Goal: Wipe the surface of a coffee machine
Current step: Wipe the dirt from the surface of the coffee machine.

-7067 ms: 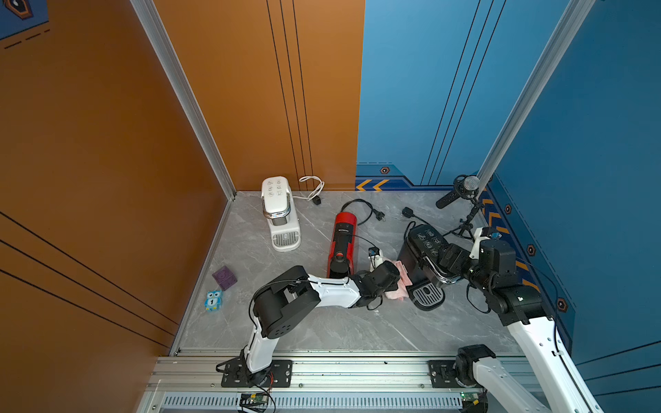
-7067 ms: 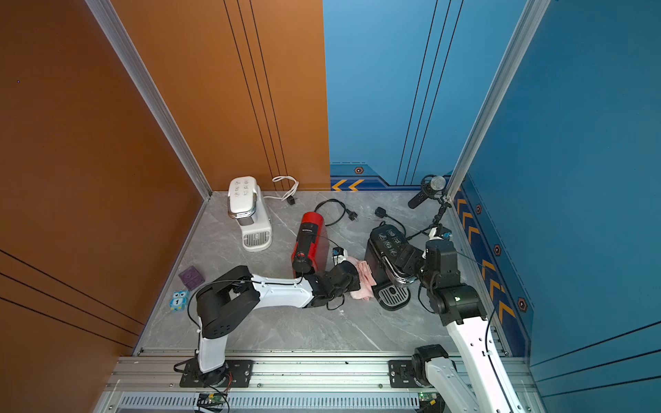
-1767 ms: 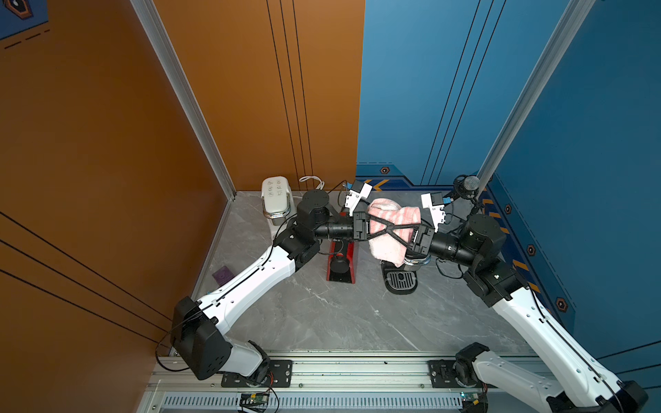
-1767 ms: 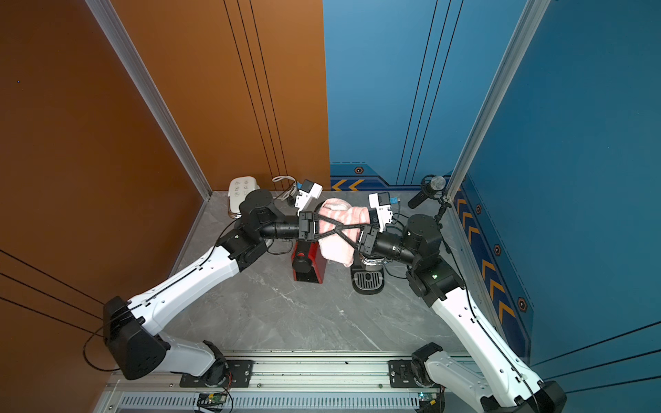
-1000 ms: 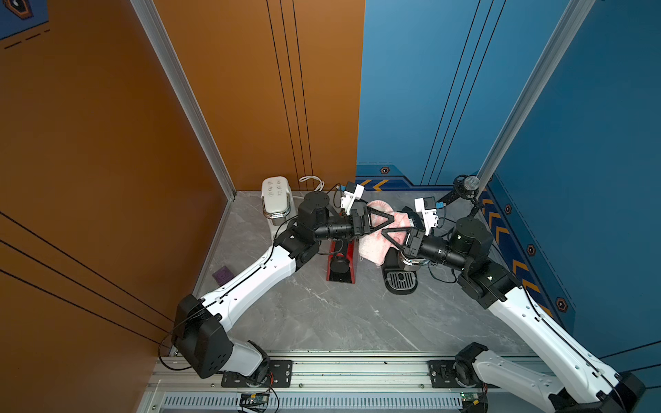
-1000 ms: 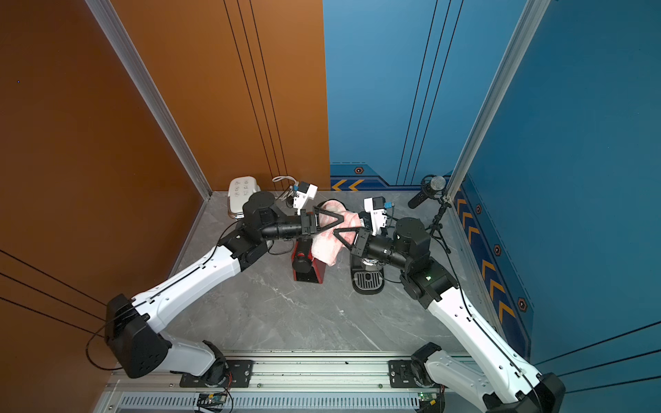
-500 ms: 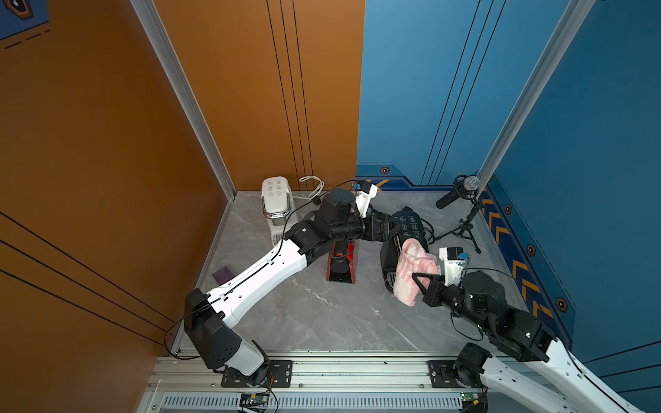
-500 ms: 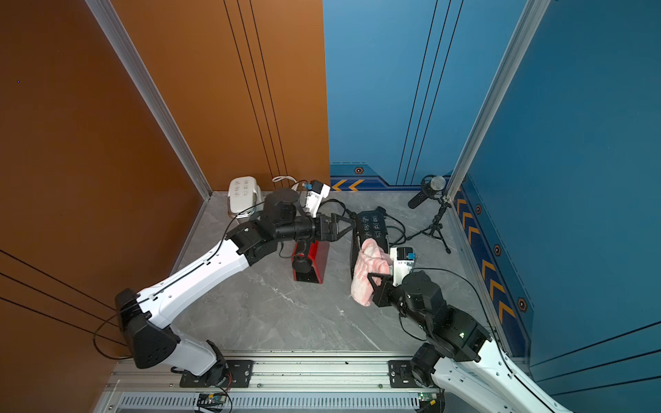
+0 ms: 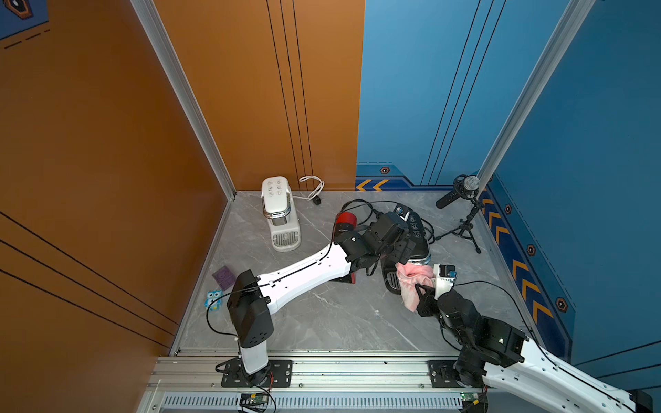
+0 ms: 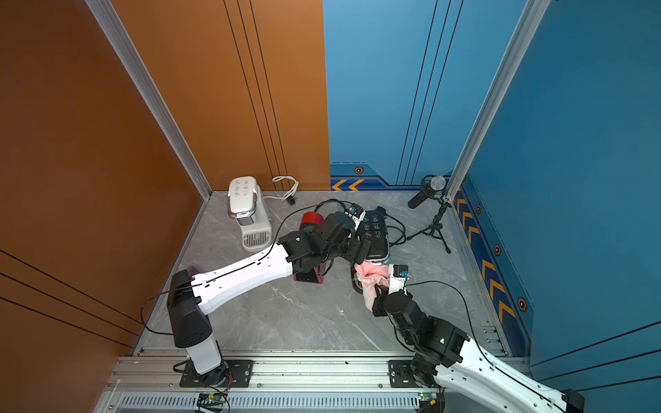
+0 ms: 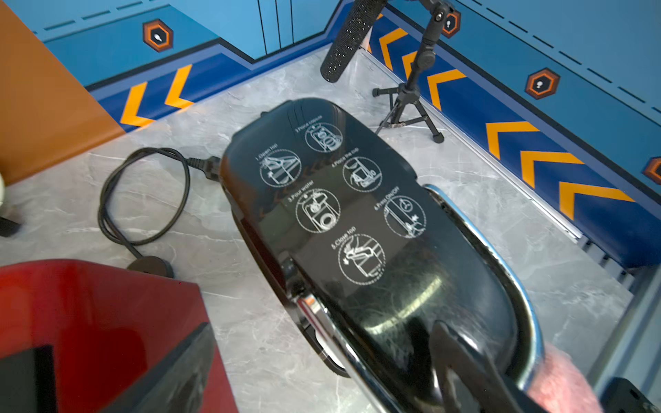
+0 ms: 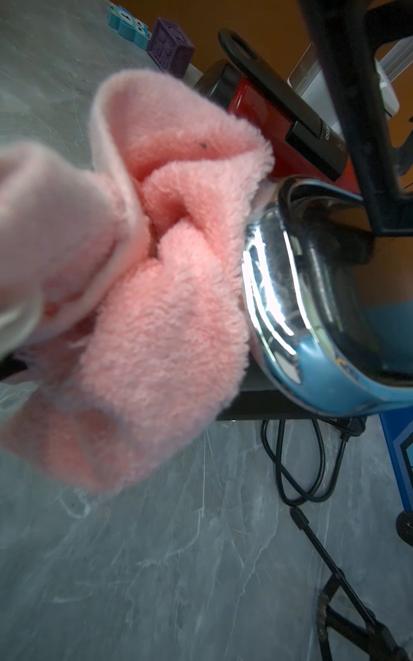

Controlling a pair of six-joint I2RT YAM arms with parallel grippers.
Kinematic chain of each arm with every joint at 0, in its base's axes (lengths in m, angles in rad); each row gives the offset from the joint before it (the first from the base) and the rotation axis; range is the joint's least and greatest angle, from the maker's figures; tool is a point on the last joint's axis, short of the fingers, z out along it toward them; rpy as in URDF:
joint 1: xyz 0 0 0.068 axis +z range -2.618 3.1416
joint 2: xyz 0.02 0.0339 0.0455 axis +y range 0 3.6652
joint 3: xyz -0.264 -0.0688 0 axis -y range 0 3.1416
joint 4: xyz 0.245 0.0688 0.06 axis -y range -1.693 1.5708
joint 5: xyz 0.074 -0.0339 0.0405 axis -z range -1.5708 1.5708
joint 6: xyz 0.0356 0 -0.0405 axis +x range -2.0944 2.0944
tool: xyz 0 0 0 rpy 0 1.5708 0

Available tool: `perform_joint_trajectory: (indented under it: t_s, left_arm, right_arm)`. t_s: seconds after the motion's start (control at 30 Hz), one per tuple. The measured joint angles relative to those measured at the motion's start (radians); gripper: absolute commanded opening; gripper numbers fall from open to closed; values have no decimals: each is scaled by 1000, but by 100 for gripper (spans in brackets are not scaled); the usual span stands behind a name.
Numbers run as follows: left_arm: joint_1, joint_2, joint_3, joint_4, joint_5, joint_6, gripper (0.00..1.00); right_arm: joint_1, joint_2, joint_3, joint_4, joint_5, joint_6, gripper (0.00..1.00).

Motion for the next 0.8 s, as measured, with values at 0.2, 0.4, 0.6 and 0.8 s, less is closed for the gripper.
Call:
perform_joint_trajectory:
  t_s: [0.2, 0.4, 0.6, 0.8]
  left_arm:
    - [-2, 5, -6, 24, -50, -2, 92]
    - [-2, 5, -23, 55, -61, -13, 91]
    - [-2, 5, -31, 71, -61, -24, 91]
    - [-3, 4, -42, 91, -61, -35, 90]
  right_arm:
    - [-2, -10, -21, 18, 99, 38, 0]
    - [-59, 12, -20, -17, 190, 103, 0]
    - [-57, 24, -7, -52, 183, 103, 0]
    - [38, -11, -5, 3, 125, 82, 0]
